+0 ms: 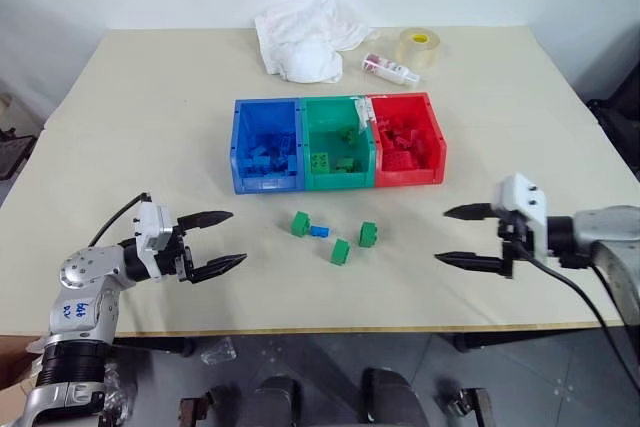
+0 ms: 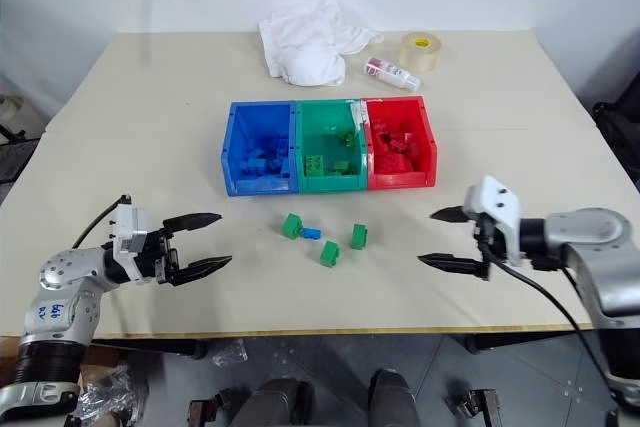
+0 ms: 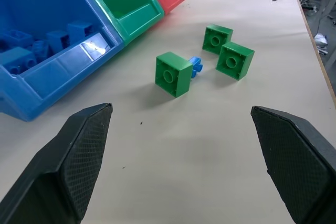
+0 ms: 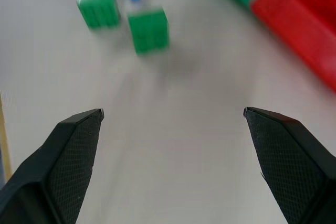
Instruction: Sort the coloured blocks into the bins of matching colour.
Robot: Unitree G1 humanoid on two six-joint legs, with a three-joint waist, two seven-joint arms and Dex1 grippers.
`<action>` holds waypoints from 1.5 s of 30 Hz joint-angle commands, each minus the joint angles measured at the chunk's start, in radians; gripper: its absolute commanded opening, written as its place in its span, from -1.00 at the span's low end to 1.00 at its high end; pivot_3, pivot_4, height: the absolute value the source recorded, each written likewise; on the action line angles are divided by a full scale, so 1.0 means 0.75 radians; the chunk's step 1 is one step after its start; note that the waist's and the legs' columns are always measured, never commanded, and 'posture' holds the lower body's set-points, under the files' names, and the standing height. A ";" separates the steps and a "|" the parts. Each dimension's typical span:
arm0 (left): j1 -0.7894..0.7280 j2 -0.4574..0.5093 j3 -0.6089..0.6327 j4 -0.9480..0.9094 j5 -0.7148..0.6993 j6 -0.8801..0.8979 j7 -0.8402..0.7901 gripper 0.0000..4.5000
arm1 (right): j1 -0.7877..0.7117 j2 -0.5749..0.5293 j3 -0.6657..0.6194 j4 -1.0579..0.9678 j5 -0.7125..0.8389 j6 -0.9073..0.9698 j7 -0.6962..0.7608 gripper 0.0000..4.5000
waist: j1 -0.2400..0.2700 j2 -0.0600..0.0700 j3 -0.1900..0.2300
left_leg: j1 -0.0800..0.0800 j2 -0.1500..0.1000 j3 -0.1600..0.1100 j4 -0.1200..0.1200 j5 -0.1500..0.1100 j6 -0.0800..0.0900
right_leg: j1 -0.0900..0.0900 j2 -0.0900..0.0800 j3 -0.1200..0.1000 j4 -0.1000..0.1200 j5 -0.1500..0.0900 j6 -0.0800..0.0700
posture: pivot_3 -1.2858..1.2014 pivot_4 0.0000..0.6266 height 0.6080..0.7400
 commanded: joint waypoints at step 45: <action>0.021 -0.043 0.016 -0.109 -0.024 -0.011 0.042 1.00 | -1.027 0.603 0.134 1.209 -0.335 -0.660 -0.255 0.99 | -0.058 0.000 0.000 | -0.001 -0.002 -0.007 -0.002 0.000 -0.001 | -0.002 0.000 -0.004 0.006 0.000 0.000 | 0.03 -0.52 1.00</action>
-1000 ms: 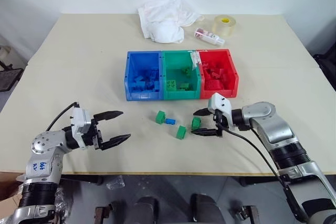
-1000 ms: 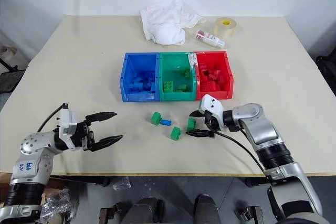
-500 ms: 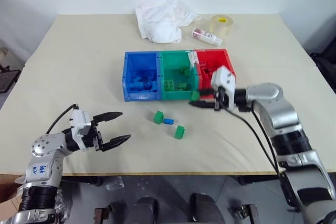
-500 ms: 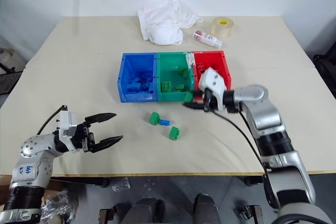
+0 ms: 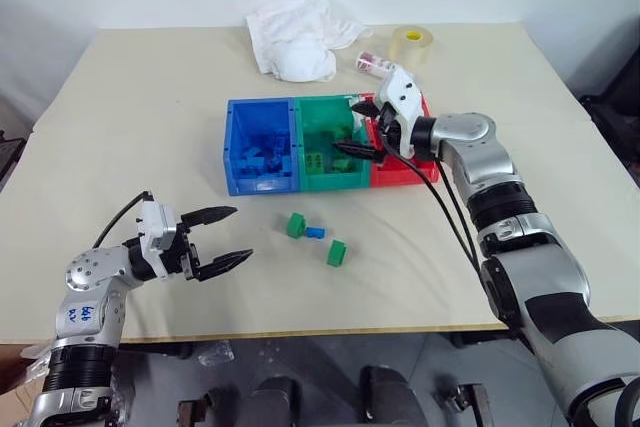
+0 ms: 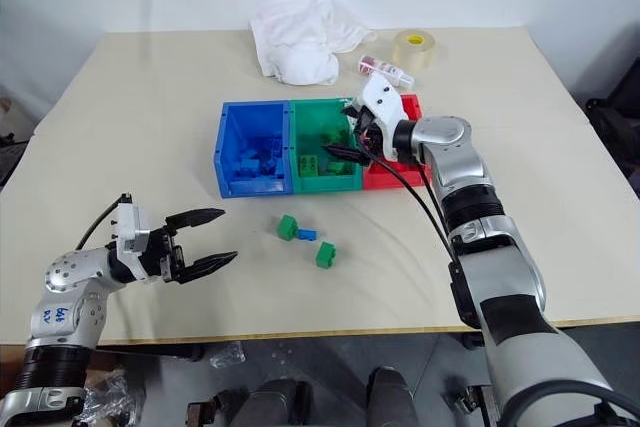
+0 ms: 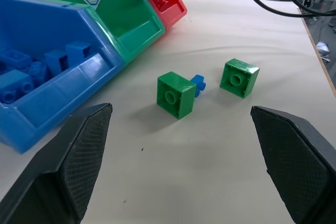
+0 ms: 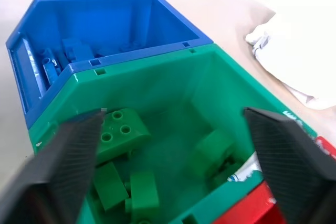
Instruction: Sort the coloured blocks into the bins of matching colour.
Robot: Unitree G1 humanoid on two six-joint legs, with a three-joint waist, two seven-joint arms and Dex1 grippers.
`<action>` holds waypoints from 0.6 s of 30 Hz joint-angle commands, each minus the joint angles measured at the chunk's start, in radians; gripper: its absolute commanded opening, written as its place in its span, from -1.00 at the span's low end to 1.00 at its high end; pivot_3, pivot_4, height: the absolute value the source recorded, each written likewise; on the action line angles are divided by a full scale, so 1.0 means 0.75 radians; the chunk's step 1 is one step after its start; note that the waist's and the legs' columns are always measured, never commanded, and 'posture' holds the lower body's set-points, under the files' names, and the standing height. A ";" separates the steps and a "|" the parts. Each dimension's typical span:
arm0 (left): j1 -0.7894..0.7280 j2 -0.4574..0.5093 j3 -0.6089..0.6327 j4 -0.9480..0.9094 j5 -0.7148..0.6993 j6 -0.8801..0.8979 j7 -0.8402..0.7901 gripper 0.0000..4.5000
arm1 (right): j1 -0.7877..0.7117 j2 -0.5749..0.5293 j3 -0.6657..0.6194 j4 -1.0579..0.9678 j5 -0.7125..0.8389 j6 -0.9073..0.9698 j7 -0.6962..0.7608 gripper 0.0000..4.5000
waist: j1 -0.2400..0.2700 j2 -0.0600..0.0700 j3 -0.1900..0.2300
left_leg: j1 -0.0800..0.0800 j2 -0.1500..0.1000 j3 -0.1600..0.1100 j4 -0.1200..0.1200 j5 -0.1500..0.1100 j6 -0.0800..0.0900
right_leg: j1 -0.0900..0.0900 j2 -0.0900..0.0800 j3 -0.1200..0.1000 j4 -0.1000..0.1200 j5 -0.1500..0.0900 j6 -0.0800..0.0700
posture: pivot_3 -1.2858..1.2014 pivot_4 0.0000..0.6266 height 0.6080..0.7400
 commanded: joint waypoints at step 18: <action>-0.071 0.032 -0.013 0.140 0.000 -0.056 -0.124 1.00 | 1.123 -0.845 -0.369 -1.087 0.317 0.397 0.480 0.99 | 0.069 0.000 0.000 | 0.000 -0.001 0.006 0.003 0.000 0.001 | 0.003 -0.001 0.002 -0.004 0.000 0.000 | 0.03 -0.52 1.00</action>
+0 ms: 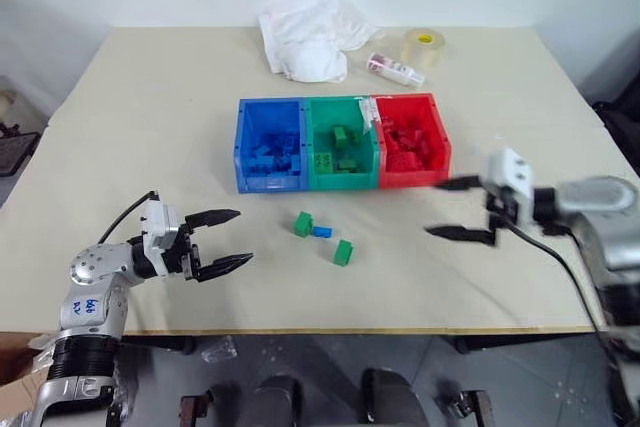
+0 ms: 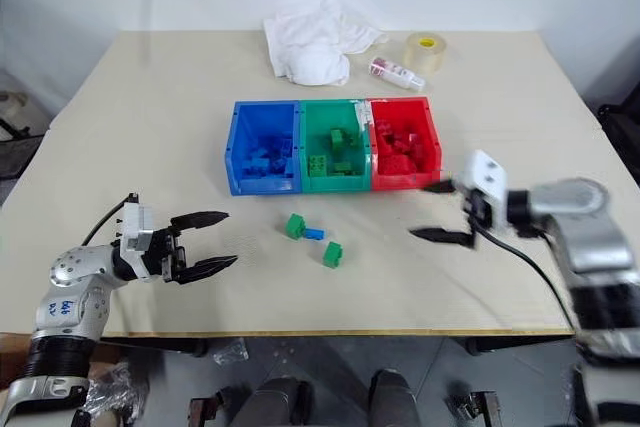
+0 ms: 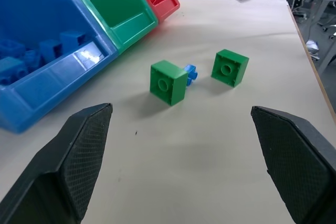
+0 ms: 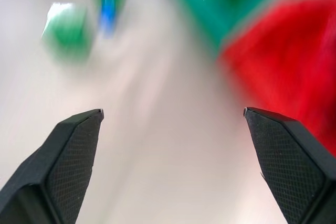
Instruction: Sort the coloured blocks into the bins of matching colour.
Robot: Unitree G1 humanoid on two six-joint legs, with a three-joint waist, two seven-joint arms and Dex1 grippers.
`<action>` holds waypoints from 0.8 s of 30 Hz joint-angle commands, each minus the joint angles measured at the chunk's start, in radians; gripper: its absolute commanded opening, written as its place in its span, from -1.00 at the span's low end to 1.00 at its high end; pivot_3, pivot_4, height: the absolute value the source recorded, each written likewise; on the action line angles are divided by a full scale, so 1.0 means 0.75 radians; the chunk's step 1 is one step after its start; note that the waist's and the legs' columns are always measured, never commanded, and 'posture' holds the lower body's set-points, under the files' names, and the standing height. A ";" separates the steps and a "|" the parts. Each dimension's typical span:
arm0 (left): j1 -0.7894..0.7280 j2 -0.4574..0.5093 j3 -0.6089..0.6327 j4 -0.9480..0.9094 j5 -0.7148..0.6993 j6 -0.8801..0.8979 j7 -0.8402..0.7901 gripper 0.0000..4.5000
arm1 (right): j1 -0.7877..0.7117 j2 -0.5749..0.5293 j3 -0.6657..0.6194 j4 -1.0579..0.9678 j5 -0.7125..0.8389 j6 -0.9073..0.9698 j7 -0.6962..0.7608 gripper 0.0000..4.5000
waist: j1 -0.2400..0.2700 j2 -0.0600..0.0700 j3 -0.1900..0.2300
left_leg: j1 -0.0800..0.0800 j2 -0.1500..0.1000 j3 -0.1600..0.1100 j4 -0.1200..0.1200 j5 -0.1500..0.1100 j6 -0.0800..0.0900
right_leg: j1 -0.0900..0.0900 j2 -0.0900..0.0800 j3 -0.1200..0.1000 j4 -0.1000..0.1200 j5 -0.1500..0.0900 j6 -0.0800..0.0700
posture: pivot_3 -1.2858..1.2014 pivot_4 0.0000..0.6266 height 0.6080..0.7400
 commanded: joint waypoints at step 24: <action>0.054 -0.005 0.031 -0.125 -0.033 -0.033 -0.009 1.00 | -0.263 0.499 0.513 -0.143 -0.124 0.122 -0.280 0.99 | 0.001 -0.001 0.000 | 0.001 0.001 0.000 0.000 0.000 0.000 | -0.001 0.000 0.000 0.000 0.000 0.000 | 0.03 -0.52 1.00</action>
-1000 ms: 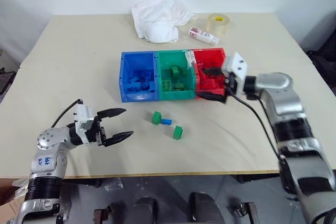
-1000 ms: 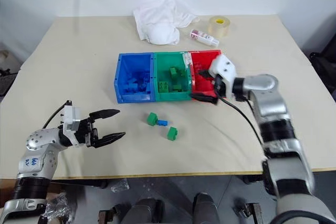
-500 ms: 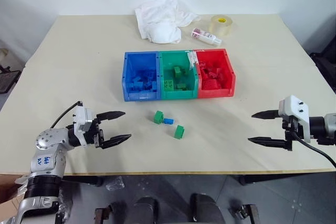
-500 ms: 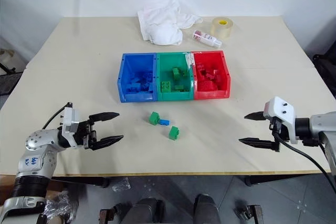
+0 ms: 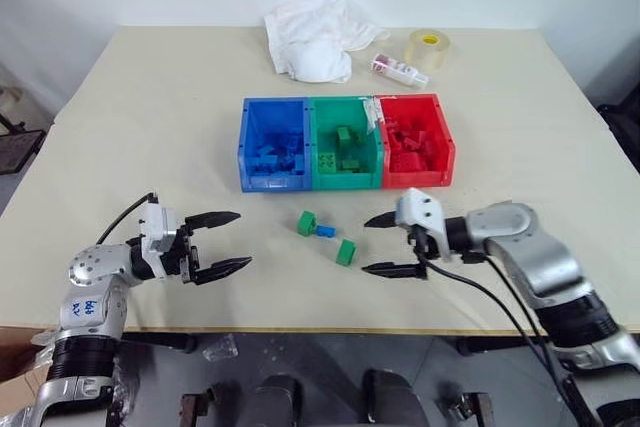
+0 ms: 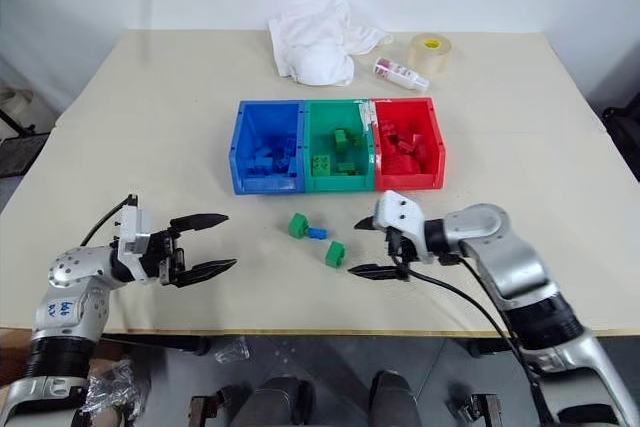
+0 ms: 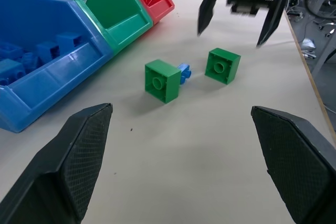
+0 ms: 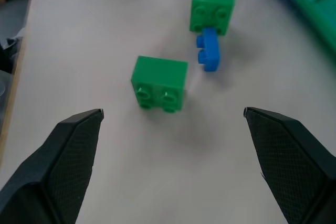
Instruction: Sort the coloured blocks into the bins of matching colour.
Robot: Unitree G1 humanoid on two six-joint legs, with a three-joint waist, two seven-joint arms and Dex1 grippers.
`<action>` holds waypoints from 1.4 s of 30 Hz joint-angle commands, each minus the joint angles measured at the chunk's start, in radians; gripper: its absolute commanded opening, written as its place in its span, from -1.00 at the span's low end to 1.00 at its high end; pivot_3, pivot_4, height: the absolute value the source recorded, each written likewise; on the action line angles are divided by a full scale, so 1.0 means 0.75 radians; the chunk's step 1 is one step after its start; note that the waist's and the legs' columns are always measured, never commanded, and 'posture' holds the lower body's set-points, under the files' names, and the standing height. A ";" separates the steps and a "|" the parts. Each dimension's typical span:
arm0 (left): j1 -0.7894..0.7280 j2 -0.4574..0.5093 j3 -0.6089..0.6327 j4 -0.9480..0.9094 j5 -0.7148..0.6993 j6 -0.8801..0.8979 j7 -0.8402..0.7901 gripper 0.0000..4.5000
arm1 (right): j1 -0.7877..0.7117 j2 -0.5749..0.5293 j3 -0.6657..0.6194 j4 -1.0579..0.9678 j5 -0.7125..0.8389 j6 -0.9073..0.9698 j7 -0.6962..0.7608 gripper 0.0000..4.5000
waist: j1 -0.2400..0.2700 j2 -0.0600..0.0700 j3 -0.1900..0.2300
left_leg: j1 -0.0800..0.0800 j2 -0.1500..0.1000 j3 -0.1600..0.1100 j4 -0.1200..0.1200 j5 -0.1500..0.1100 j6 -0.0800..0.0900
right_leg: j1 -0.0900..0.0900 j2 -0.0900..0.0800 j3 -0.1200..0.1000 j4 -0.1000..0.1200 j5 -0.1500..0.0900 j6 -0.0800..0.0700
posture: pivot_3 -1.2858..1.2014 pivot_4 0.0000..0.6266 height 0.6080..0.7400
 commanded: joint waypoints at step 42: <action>0.010 -0.027 0.005 -0.041 -0.020 -0.021 0.041 1.00 | -0.577 0.232 -0.207 0.672 -0.066 -0.430 -0.019 0.99 | -0.064 0.000 0.000 | 0.000 -0.001 -0.006 -0.004 0.000 -0.001 | -0.003 0.000 -0.003 0.005 0.000 0.000 | 0.03 -0.52 1.00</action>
